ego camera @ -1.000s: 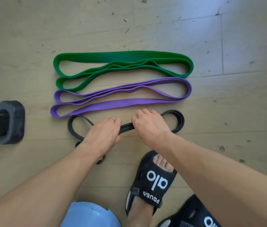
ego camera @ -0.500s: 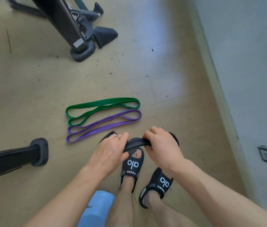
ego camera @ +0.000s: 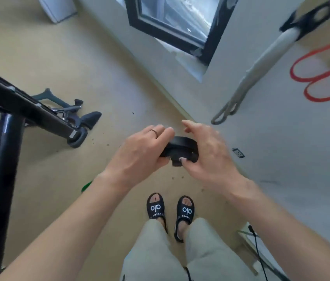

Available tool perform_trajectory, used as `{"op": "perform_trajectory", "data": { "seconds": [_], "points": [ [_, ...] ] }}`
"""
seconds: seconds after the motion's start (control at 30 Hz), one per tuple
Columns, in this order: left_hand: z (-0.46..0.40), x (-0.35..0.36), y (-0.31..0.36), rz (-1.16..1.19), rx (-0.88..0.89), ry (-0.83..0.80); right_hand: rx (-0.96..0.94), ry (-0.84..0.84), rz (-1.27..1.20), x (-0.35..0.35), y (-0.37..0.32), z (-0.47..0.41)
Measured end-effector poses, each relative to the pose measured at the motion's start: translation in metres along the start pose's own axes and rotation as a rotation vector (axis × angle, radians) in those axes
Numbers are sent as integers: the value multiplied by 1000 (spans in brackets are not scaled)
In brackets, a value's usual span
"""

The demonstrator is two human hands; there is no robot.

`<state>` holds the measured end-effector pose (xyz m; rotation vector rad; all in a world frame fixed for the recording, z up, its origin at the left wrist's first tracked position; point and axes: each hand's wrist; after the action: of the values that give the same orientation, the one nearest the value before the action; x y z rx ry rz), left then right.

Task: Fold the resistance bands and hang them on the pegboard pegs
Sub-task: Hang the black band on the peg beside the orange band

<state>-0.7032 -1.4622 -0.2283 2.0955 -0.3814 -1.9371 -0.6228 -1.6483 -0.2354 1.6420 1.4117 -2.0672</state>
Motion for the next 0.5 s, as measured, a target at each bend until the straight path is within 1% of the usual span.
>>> {"op": "perform_trajectory", "data": {
  "seconds": [0.07,0.2,0.27,0.33,0.4,0.5],
  "points": [
    [-14,-25,21,5,82,10,-4,27,-80,-34,-11,12],
    [-40,-65,70,46,198,-32,175,18,-301,-96,-24,39],
    [-51,-74,91,80,243,-95,217,31,-347,-121,-24,56],
    [-65,-78,110,69,333,-154,231,58,-365,-143,-21,71],
    [-78,-83,131,65,408,-189,250,92,-373,-161,-17,87],
    [-96,-89,167,128,458,-228,284,156,-394,-189,-9,109]
  ]
}}
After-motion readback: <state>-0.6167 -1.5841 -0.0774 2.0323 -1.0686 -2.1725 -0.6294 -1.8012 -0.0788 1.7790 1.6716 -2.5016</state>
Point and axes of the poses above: each hand's wrist, its own z-axis away from the middle knuckle, its own x-axis out of the palm, y = z × x, and after that the axes turned 5 degrees about -x, right-handed
